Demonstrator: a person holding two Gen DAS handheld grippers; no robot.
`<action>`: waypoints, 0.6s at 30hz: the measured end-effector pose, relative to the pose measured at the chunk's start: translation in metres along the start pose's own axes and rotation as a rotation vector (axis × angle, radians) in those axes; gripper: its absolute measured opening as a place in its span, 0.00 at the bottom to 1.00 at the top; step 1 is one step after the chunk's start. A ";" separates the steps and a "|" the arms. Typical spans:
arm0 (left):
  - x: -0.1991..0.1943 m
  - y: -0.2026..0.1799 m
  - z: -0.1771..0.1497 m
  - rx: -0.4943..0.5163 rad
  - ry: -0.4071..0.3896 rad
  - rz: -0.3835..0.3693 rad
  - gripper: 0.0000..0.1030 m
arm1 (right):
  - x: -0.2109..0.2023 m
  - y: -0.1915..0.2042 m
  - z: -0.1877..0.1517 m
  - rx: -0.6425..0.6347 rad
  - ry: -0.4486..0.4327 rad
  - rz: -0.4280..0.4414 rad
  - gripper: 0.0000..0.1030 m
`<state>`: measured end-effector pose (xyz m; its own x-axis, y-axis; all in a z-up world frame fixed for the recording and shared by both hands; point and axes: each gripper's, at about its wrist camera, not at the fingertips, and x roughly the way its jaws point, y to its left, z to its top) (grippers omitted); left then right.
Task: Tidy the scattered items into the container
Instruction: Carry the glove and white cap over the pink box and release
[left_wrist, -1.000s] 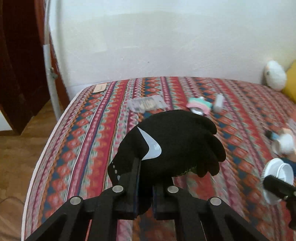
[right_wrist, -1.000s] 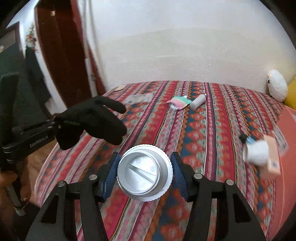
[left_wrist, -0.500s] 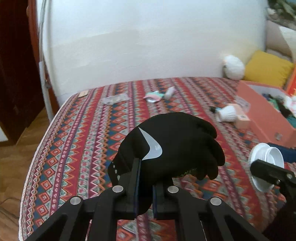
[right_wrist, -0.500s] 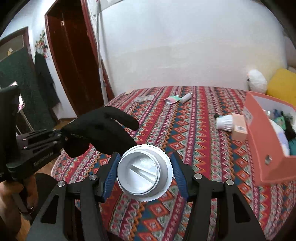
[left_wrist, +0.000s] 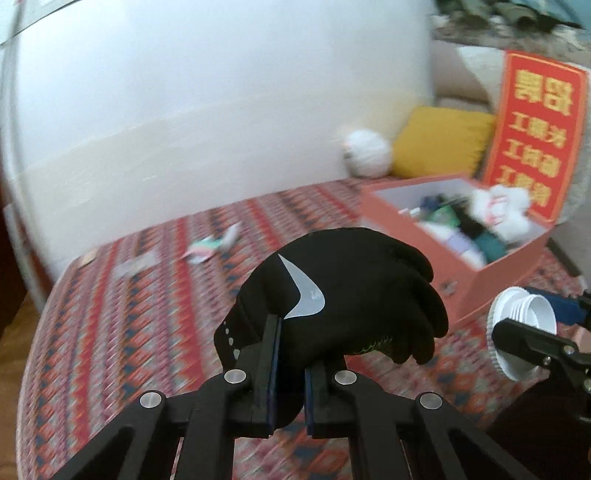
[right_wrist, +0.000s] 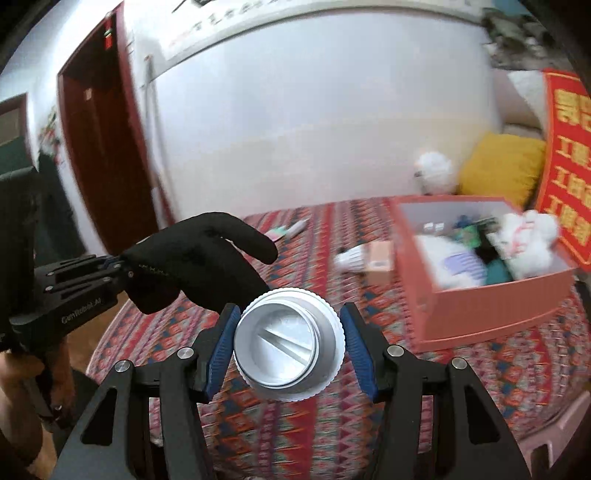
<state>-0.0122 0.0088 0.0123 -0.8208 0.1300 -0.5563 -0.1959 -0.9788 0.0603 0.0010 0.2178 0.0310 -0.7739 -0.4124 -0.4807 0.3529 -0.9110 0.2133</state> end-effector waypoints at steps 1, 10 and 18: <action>0.004 -0.011 0.010 0.013 -0.007 -0.023 0.04 | -0.007 -0.012 0.004 0.010 -0.015 -0.023 0.57; 0.073 -0.117 0.127 0.117 -0.059 -0.190 0.05 | -0.037 -0.129 0.074 0.049 -0.142 -0.237 0.57; 0.184 -0.186 0.183 0.151 0.001 -0.275 0.18 | 0.036 -0.250 0.128 0.102 -0.108 -0.285 0.58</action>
<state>-0.2251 0.2441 0.0505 -0.7251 0.3865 -0.5699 -0.4883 -0.8722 0.0297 -0.1823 0.4299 0.0688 -0.8875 -0.1338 -0.4410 0.0638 -0.9834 0.1699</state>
